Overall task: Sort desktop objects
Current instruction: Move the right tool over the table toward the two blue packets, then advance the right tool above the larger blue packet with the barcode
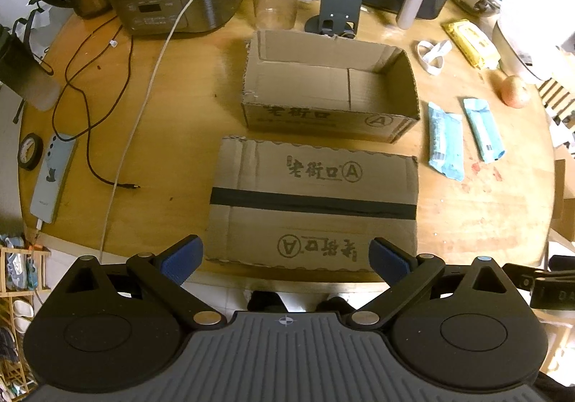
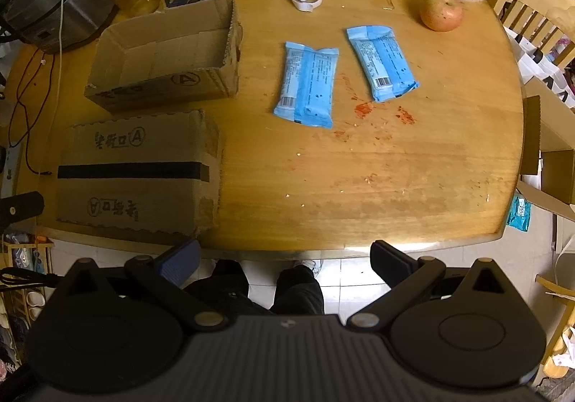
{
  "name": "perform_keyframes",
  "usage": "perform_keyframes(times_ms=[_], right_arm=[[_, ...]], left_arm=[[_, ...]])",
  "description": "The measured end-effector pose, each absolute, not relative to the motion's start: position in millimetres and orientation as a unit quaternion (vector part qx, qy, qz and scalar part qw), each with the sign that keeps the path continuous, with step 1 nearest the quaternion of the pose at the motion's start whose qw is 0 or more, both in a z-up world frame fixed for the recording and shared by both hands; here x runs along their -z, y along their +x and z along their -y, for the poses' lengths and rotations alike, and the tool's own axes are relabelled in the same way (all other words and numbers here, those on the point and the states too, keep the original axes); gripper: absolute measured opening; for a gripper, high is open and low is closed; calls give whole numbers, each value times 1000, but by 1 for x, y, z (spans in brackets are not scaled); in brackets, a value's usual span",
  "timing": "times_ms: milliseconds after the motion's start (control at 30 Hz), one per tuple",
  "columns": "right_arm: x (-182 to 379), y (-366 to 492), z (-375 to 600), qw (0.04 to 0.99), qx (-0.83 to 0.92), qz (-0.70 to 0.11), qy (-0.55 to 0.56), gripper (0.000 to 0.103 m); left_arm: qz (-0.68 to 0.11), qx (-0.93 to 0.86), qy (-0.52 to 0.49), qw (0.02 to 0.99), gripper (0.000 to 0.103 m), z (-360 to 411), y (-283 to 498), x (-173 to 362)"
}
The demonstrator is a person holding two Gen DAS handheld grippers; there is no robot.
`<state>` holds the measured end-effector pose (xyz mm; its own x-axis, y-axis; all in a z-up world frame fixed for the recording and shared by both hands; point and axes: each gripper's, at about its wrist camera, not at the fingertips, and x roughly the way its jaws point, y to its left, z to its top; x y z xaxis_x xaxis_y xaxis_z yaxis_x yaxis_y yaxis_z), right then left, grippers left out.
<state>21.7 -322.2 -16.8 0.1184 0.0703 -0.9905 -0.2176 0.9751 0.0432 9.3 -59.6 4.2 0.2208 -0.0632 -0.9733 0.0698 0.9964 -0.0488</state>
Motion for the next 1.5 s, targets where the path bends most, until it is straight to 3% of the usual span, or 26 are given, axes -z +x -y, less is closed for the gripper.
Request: perform_keyframes(times_ms=[1500], right_arm=[[19, 22, 418, 752, -28, -658, -6, 103]], left_arm=[[-623, 124, 64, 770, 101, 164, 14, 3]])
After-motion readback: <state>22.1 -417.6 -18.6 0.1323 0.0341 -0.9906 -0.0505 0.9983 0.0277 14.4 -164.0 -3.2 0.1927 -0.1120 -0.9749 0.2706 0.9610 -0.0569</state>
